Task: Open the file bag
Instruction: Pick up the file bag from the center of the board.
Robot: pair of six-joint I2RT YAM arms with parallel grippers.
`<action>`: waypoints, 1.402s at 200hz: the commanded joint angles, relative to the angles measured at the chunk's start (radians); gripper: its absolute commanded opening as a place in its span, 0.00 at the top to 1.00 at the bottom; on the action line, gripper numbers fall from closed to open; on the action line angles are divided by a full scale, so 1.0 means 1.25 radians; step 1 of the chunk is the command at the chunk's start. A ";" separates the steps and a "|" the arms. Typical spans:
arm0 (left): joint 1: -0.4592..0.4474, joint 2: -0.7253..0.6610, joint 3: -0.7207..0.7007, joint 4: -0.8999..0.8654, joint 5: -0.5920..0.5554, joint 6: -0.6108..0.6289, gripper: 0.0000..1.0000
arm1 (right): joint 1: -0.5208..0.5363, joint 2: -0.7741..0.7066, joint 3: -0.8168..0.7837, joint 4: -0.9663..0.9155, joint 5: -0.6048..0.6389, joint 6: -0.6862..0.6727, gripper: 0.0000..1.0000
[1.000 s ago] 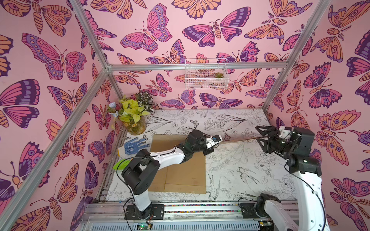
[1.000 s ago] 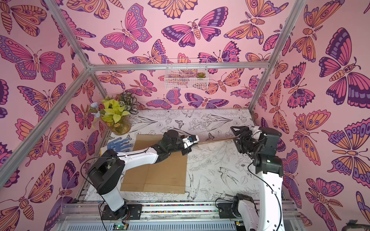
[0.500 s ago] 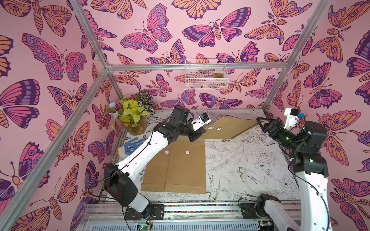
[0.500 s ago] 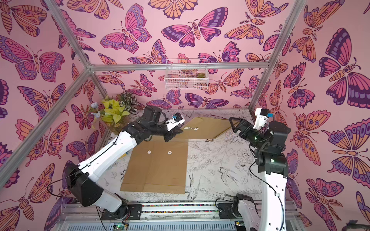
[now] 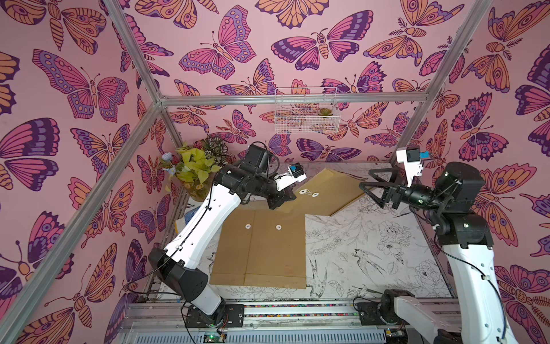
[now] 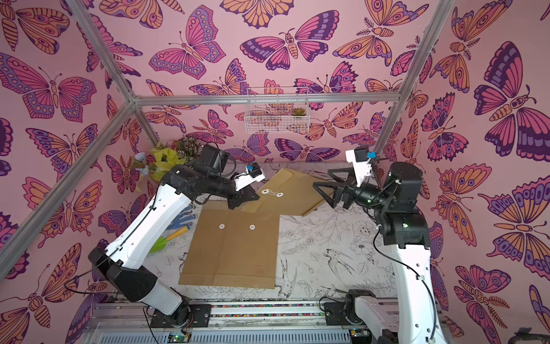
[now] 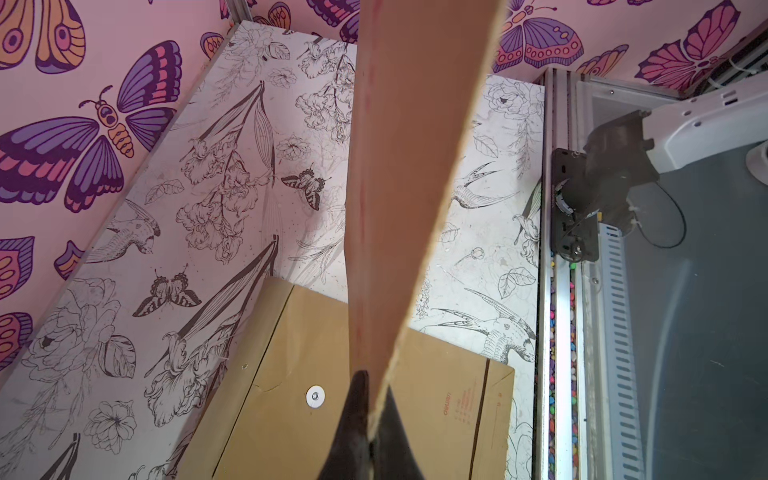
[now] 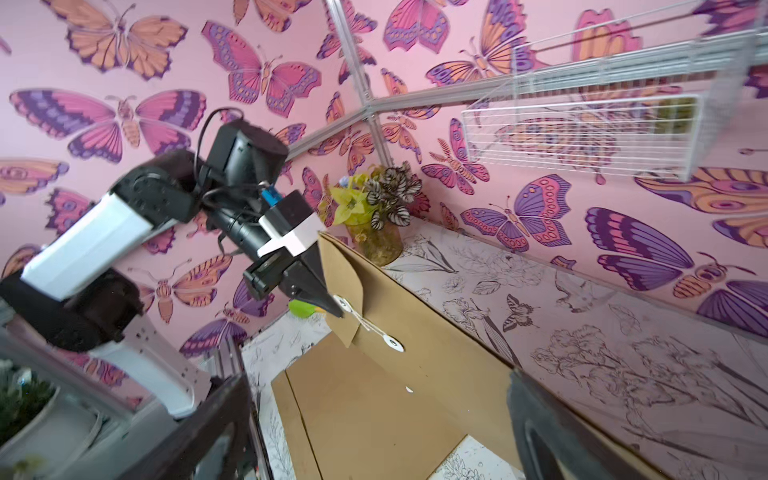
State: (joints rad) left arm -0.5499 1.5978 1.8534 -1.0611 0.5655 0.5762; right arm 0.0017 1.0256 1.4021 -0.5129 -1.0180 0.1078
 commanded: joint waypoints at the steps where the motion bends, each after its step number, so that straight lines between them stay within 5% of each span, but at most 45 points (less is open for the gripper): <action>1: 0.002 0.014 0.034 -0.102 0.038 0.046 1.00 | 0.085 0.057 0.097 -0.209 0.027 -0.210 0.04; 34: 0.003 0.014 0.051 -0.129 0.053 0.061 1.00 | 0.198 0.157 0.223 -0.381 0.111 -0.344 0.05; 127: -0.013 0.024 0.070 -0.144 0.058 0.078 1.00 | 0.334 0.293 0.366 -0.448 0.205 -0.414 0.15; 157: -0.021 0.027 0.068 -0.145 0.057 0.079 1.00 | 0.361 0.314 0.372 -0.435 0.223 -0.415 0.31; 231: -0.025 0.052 0.077 -0.143 0.039 0.074 1.00 | 0.369 0.273 0.310 -0.415 0.255 -0.414 1.00; 274: -0.025 0.089 0.121 -0.134 0.027 0.043 1.00 | 0.369 0.193 0.218 -0.332 0.338 -0.362 1.00; 280: -0.024 0.095 0.126 -0.123 0.017 0.026 0.89 | 0.368 0.187 0.210 -0.325 0.354 -0.354 1.00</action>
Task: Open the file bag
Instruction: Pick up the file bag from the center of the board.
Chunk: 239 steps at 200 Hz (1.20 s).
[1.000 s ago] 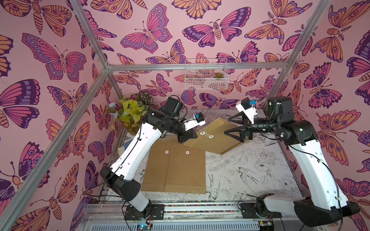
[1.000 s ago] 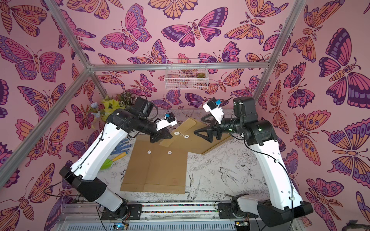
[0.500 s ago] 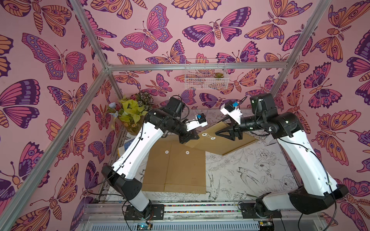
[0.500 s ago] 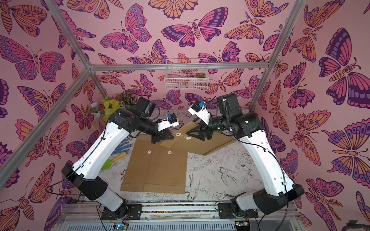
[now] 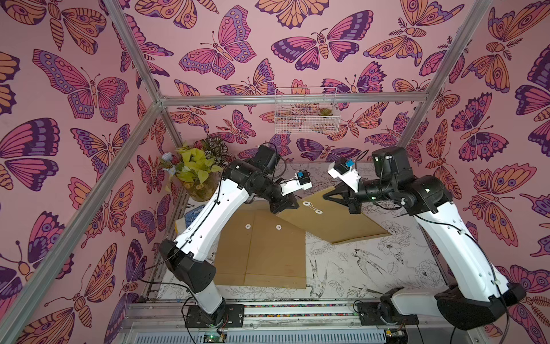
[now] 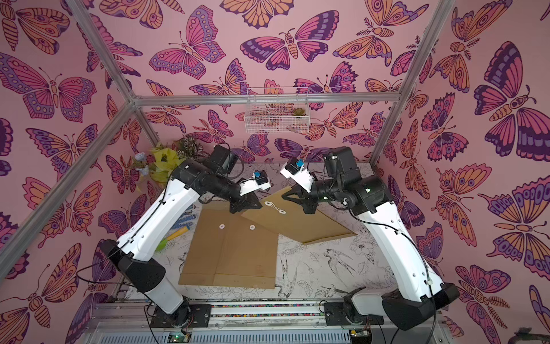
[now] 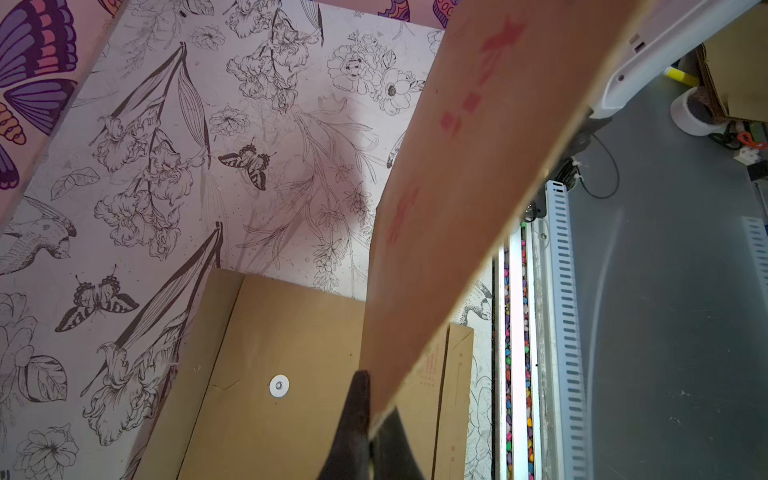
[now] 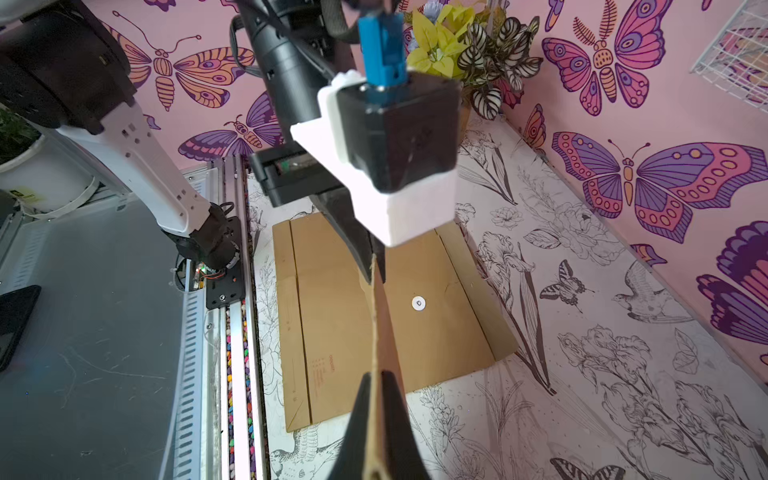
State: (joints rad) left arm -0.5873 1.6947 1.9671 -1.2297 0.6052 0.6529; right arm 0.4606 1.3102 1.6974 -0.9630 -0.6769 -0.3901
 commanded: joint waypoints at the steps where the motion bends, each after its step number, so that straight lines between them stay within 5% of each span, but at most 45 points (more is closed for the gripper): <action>1: 0.006 0.018 0.035 0.014 -0.017 -0.039 0.86 | 0.001 -0.042 -0.027 0.037 0.084 0.045 1.00; 46: 0.020 0.056 0.078 0.114 -0.127 -0.287 0.00 | -0.025 -0.065 -0.058 0.068 0.181 0.108 1.00; 82: 0.081 0.058 0.068 0.215 -0.047 -0.455 0.01 | -0.124 -0.089 -0.089 0.126 0.162 0.192 1.00; 111: 0.127 -0.026 -0.159 0.522 0.026 -0.618 0.01 | -0.246 -0.114 -0.152 0.253 0.064 0.325 1.00; 133: 0.133 -0.098 -0.293 0.687 0.010 -0.674 0.01 | -0.340 -0.137 -0.231 0.414 -0.054 0.477 1.00; 164: 0.161 -0.110 -0.315 0.704 0.043 -0.713 0.01 | -0.448 -0.137 -0.347 0.767 -0.194 0.786 1.00; 186: 0.175 -0.122 -0.338 0.734 0.047 -0.743 0.01 | -0.468 -0.109 -0.385 0.987 -0.242 0.963 1.00; 239: 0.217 -0.149 -0.402 0.859 0.111 -0.793 0.01 | -0.465 -0.056 -0.375 1.264 -0.324 1.160 1.00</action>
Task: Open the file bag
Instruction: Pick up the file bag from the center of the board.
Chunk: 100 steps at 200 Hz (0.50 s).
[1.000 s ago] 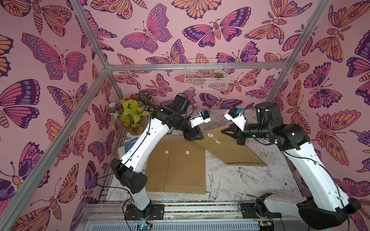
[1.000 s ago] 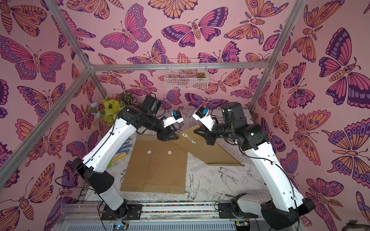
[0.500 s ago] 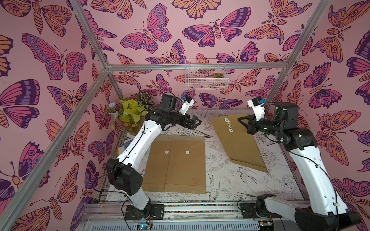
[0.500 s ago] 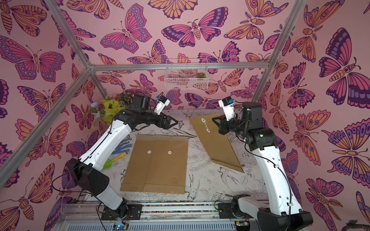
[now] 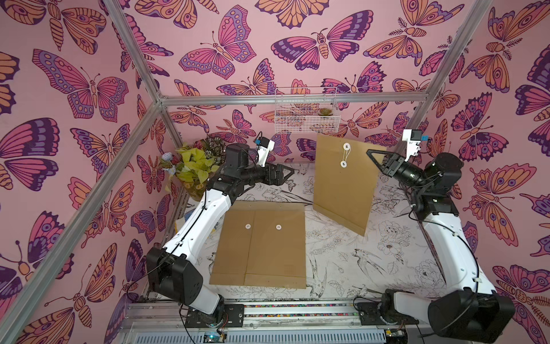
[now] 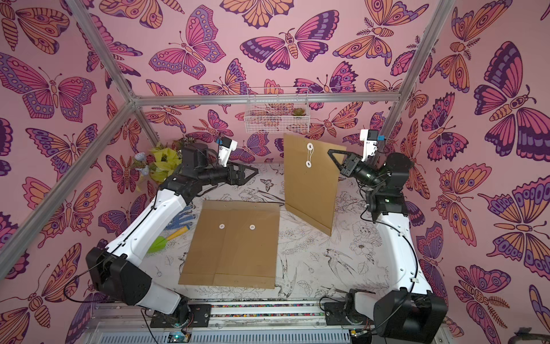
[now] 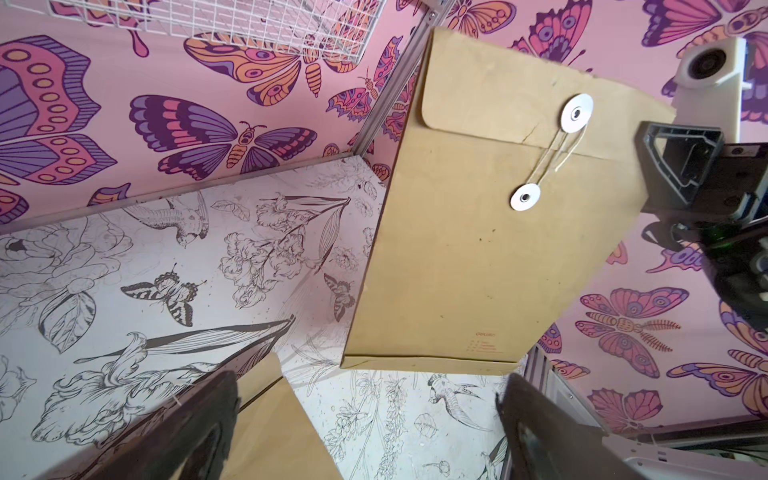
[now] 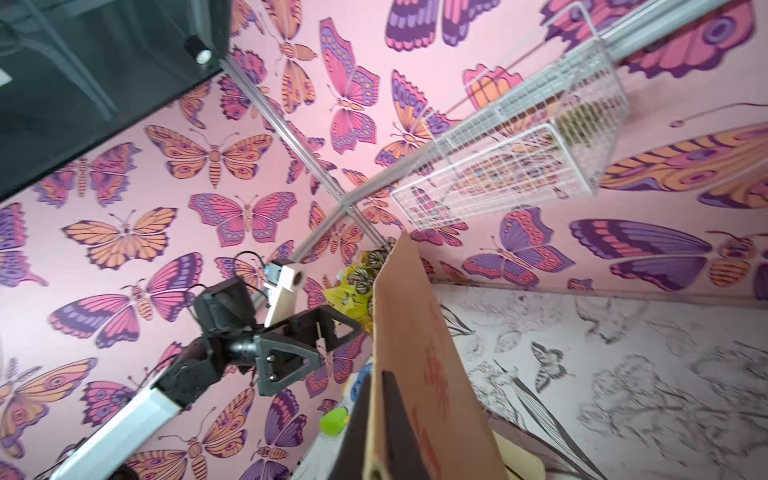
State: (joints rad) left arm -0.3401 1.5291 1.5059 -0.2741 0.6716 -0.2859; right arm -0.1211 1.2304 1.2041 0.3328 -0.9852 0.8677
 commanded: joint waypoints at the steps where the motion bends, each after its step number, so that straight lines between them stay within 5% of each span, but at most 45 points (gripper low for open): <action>1: 0.019 -0.017 -0.033 0.098 0.059 -0.042 0.01 | 0.001 0.009 0.019 0.231 -0.078 0.156 1.00; 100: 0.025 -0.087 -0.096 0.268 0.100 0.020 0.01 | 0.091 0.043 0.107 0.335 -0.125 0.242 1.00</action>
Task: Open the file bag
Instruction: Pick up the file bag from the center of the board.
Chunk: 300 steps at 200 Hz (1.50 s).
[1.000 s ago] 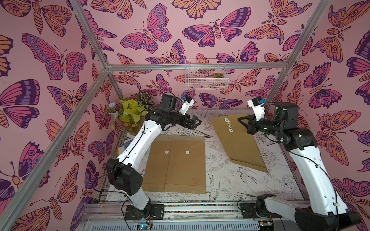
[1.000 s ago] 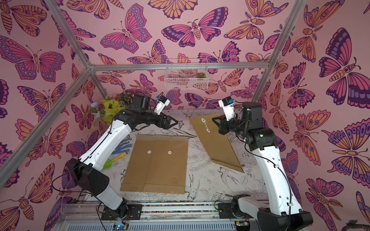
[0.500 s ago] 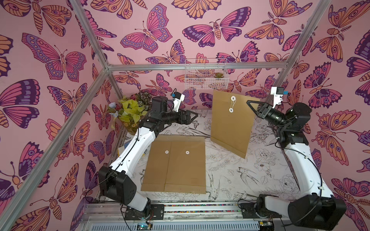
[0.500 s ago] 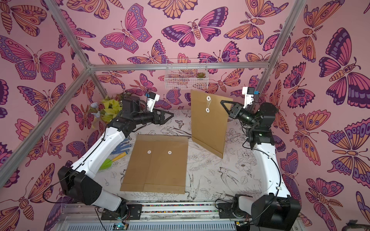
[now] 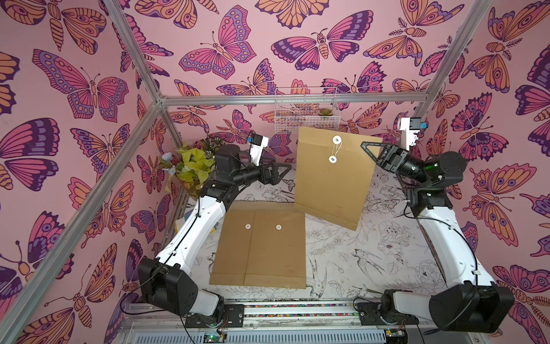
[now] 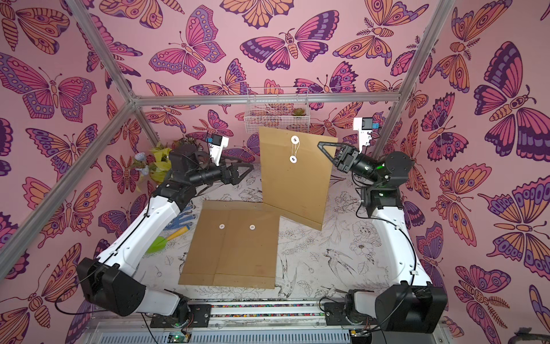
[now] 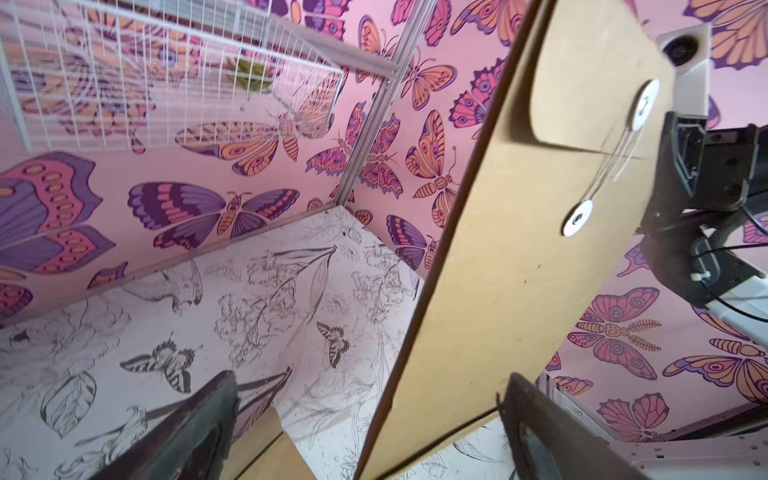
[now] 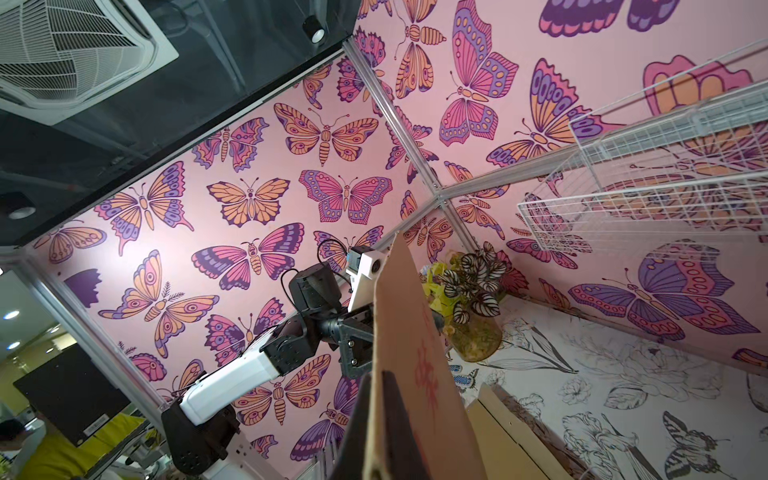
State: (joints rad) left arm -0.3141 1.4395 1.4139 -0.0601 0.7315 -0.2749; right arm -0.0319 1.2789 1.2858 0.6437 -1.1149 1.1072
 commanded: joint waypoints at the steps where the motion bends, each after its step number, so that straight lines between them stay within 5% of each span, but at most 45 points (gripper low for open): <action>1: 0.005 -0.015 -0.024 0.100 0.054 0.011 0.01 | 0.021 0.004 0.042 0.088 -0.022 0.052 1.00; 47: -0.001 -0.001 -0.008 0.202 0.176 -0.033 0.05 | 0.065 0.008 0.085 0.111 -0.034 0.071 1.00; 98: -0.033 0.009 -0.001 0.318 0.294 -0.108 0.22 | 0.080 -0.017 0.094 0.053 -0.008 0.024 1.00; 179: -0.049 0.023 0.011 0.466 0.340 -0.222 0.65 | 0.086 -0.067 0.075 -0.157 0.041 -0.142 1.00; 242: -0.051 0.004 -0.017 0.441 0.310 -0.202 1.00 | 0.086 -0.095 0.031 -0.170 0.100 -0.159 1.00; 287: -0.048 -0.018 -0.004 0.282 0.264 -0.098 1.00 | 0.085 -0.100 0.030 -0.236 0.103 -0.209 1.00; 300: -0.048 -0.021 0.019 0.171 0.234 -0.036 1.00 | 0.086 -0.109 0.039 -0.315 0.121 -0.267 0.88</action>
State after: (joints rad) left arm -0.3748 1.4490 1.4063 0.3603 1.0878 -0.4599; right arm 0.0696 1.1702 1.3228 0.3721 -1.0046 0.8856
